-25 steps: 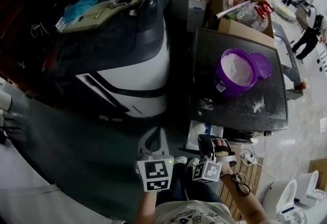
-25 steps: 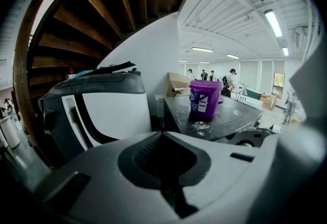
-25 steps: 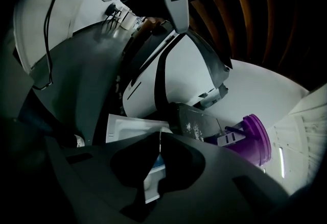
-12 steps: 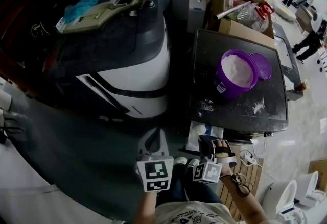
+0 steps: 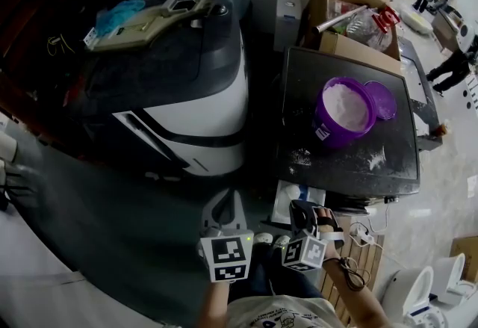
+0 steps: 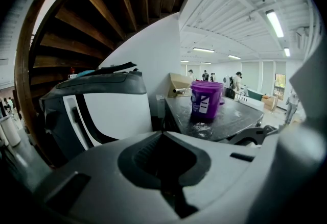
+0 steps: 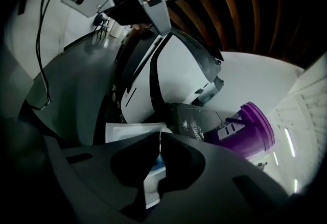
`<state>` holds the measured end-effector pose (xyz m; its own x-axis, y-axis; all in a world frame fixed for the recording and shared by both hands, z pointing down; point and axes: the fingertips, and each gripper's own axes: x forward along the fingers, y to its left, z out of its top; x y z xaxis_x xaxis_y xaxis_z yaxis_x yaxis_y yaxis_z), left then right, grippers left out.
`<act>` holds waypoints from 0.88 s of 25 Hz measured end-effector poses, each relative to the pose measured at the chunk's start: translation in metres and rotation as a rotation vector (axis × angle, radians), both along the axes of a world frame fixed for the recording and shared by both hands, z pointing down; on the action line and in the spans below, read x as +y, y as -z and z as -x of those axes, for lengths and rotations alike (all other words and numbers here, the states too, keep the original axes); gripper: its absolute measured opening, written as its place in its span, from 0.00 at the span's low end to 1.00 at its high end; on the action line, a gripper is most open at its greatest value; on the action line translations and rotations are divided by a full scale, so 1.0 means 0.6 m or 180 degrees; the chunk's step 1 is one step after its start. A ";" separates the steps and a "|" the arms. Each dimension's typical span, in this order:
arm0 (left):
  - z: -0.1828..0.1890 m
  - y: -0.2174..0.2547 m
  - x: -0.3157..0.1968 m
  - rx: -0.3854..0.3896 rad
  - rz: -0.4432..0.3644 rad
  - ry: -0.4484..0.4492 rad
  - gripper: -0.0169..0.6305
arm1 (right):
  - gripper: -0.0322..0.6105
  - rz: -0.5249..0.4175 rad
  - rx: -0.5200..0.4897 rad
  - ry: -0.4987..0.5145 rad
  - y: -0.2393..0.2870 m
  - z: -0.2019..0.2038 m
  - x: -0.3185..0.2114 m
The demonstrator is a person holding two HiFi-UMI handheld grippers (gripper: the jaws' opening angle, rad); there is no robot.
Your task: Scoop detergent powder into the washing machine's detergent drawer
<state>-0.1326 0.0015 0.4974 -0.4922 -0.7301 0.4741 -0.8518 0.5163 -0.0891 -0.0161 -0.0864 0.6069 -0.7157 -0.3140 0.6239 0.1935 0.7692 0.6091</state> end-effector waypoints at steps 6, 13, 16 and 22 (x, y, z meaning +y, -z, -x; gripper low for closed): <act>0.004 0.012 -0.005 -0.0028 -0.0046 0.0016 0.03 | 0.08 0.0603 -0.0232 -0.0352 0.032 -0.004 -0.010; 0.003 0.033 -0.019 -0.0077 -0.0114 -0.0019 0.03 | 0.08 0.1155 -0.0650 -0.0683 0.093 -0.005 -0.017; 0.002 0.045 -0.028 -0.0110 -0.0157 -0.0045 0.03 | 0.08 0.1256 -0.0851 -0.0739 0.129 0.001 -0.025; -0.003 0.076 -0.046 -0.0192 -0.0252 -0.0105 0.03 | 0.08 0.1353 -0.1220 -0.0823 0.200 0.007 -0.041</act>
<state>-0.1307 -0.0258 0.4519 -0.4931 -0.7804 0.3845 -0.8628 0.4954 -0.1010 -0.0201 -0.1111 0.4869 -0.8473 -0.2877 0.4464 -0.2028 0.9521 0.2288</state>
